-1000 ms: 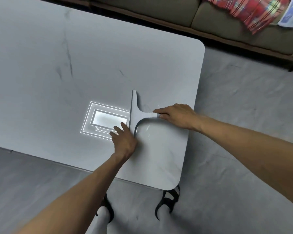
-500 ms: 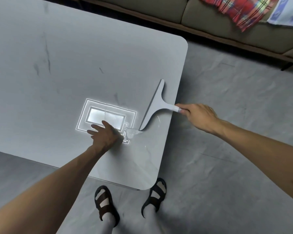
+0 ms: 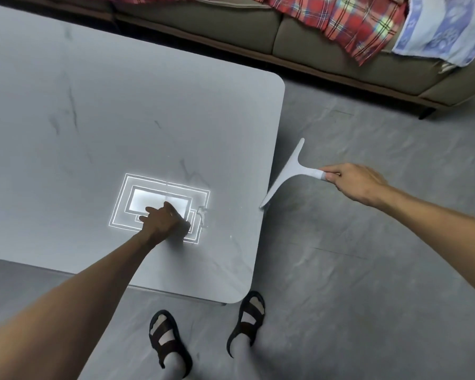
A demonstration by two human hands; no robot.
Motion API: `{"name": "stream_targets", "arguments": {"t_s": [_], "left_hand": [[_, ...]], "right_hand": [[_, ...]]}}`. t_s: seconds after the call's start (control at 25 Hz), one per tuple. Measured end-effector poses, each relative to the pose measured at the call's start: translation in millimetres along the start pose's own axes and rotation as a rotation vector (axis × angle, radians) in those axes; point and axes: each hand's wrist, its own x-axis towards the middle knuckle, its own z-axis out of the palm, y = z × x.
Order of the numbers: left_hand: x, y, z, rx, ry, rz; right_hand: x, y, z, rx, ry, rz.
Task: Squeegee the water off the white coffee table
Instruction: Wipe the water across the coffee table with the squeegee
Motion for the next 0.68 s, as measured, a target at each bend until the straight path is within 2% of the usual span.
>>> {"name": "stream_targets", "arguments": {"t_s": [0.08, 0.16, 0.28, 0.36, 0.44, 0.48, 0.52, 0.68], "left_hand": [[1.7, -15.8, -1.2, -0.039, -0.001, 0.058], [6.5, -37.4, -0.3, -0.095, 0.090, 0.050], [11.9, -72.4, -0.4, -0.082, 0.216, 0.064], [14.6, -96.9, 1.0, 0.026, 0.220, 0.046], [20.0, -118.5, 1.4, 0.152, 0.223, 0.025], [22.0, -126.3, 1.1, 0.190, 0.227, 0.011], [23.3, -132.2, 0.7, 0.187, 0.228, 0.000], [29.4, -153.4, -2.6, 0.064, 0.276, 0.015]], "right_hand": [[-1.1, -21.7, -3.0, 0.234, 0.000, 0.044], [7.0, -58.1, 4.5, 0.539, 0.028, 0.118], [21.7, -136.7, 17.0, 0.822, 0.052, 0.290], [30.0, -187.3, 24.3, 0.817, -0.010, 0.307], [38.7, -229.8, 41.1, 0.642, -0.116, 0.199], [36.5, -249.1, 45.7, 0.453, -0.171, 0.189], [36.1, -261.3, 56.5, 0.228, -0.069, 0.098], [15.5, -313.0, 100.0, 0.397, -0.002, 0.019]]}}
